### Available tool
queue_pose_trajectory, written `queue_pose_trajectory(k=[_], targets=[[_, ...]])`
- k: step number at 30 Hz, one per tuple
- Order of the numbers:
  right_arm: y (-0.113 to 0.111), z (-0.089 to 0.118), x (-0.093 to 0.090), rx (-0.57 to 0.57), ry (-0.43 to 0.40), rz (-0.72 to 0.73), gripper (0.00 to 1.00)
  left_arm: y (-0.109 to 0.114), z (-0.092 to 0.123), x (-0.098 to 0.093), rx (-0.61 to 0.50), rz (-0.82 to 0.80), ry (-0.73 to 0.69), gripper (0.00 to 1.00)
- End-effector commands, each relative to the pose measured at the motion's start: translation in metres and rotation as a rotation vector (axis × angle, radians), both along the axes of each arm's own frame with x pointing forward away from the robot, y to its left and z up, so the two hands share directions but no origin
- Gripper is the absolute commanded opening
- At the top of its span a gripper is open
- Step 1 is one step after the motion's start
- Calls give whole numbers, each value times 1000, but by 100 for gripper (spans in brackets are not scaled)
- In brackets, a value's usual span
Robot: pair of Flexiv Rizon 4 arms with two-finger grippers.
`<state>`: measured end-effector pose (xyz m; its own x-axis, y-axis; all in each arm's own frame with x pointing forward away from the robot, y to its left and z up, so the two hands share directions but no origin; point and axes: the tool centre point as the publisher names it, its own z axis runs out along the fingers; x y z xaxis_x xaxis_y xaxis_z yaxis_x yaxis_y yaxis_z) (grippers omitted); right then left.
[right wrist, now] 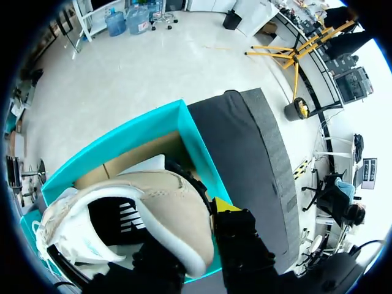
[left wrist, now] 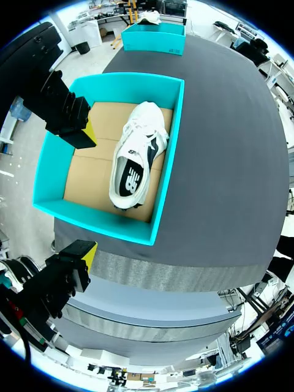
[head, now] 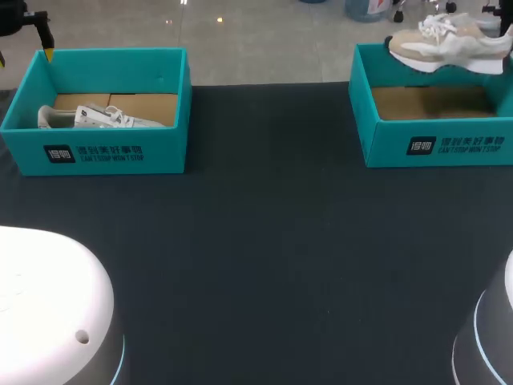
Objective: Take the shoe out of the shoebox, open the shoe tongue, remove and reinsert the insole, then place the shoe into the shoebox
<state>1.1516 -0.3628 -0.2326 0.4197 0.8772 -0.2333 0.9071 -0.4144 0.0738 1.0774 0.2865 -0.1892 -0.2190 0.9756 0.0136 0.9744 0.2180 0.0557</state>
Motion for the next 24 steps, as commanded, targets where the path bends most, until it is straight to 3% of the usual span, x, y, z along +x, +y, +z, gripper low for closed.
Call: queue_pose_trajectory(k=[1, 12, 24], targets=[[15, 43, -31, -40, -117, 35, 0, 0, 0, -1, 3, 0, -1, 100], [31, 74, -44, -54, -135, 85, 0, 0, 0, -1, 3, 0, -1, 100], [35, 77, -45, -61, -156, 89, 0, 0, 0, -1, 3, 0, -1, 100]])
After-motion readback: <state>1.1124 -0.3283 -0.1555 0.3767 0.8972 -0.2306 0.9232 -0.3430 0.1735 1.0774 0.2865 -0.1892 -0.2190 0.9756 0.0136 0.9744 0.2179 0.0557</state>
